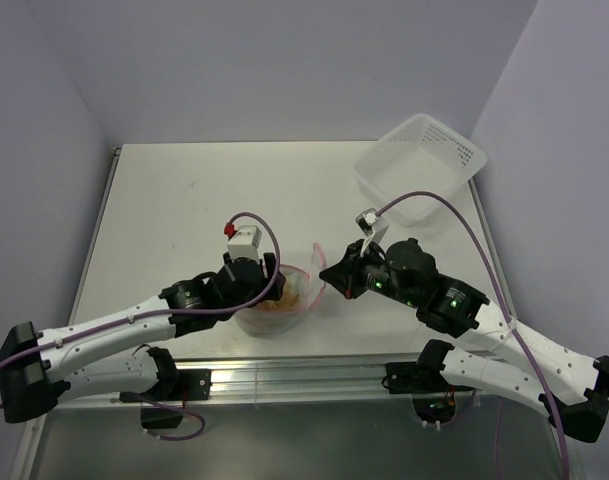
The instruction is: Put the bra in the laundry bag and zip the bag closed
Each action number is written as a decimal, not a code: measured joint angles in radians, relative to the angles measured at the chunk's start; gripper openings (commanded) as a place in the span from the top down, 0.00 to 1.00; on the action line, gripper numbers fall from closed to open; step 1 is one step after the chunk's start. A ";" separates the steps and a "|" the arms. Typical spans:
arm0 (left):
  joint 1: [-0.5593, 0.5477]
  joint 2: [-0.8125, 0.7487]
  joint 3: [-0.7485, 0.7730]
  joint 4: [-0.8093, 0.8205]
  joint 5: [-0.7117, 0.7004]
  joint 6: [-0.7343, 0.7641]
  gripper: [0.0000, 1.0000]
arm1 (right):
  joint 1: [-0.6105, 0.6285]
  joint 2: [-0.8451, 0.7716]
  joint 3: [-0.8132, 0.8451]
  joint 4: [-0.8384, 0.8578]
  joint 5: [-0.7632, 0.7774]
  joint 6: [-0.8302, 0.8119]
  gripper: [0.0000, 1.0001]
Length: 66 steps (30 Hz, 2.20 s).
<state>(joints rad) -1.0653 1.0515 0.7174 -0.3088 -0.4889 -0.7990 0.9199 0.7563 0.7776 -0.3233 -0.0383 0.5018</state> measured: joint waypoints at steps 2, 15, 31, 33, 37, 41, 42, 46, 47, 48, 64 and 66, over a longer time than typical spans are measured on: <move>0.000 -0.045 0.012 -0.019 0.006 0.005 0.27 | 0.001 0.002 0.004 0.000 0.006 -0.005 1.00; 0.039 -0.385 0.067 -0.144 0.013 -0.018 0.47 | 0.001 0.004 0.050 -0.063 0.066 -0.046 1.00; 0.076 -0.259 -0.066 -0.200 0.029 -0.064 1.00 | 0.001 0.025 0.152 -0.161 0.083 -0.093 1.00; 0.076 -0.256 -0.085 -0.176 0.028 -0.059 1.00 | 0.001 0.031 0.190 -0.190 0.084 -0.103 1.00; 0.076 -0.251 -0.117 -0.105 0.041 -0.055 1.00 | 0.010 0.074 0.306 -0.260 0.095 -0.119 1.00; 0.077 -0.238 -0.142 0.018 0.074 -0.052 1.00 | 0.057 0.171 0.427 -0.293 0.122 -0.133 1.00; 0.077 -0.238 -0.153 0.048 0.079 -0.051 1.00 | 0.074 0.204 0.447 -0.294 0.128 -0.133 1.00; 0.085 -0.245 -0.187 0.109 0.094 -0.052 1.00 | 0.142 0.338 0.488 -0.279 0.152 -0.124 0.48; 0.090 -0.251 -0.194 0.115 0.097 -0.052 1.00 | 0.154 0.382 0.488 -0.268 0.152 -0.117 0.40; 0.097 -0.261 -0.203 0.123 0.099 -0.052 1.00 | 0.163 0.425 0.488 -0.264 0.150 -0.117 0.34; 0.206 -0.356 -0.296 0.182 0.142 0.005 1.00 | -0.106 0.183 0.113 -0.106 0.120 -0.048 0.27; 0.216 -0.352 -0.296 0.194 0.149 0.022 1.00 | -0.187 0.161 0.029 -0.059 0.088 -0.021 0.21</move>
<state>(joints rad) -0.8494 0.6994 0.4213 -0.1146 -0.3397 -0.7773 0.7334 0.9176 0.8062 -0.3824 0.0494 0.4808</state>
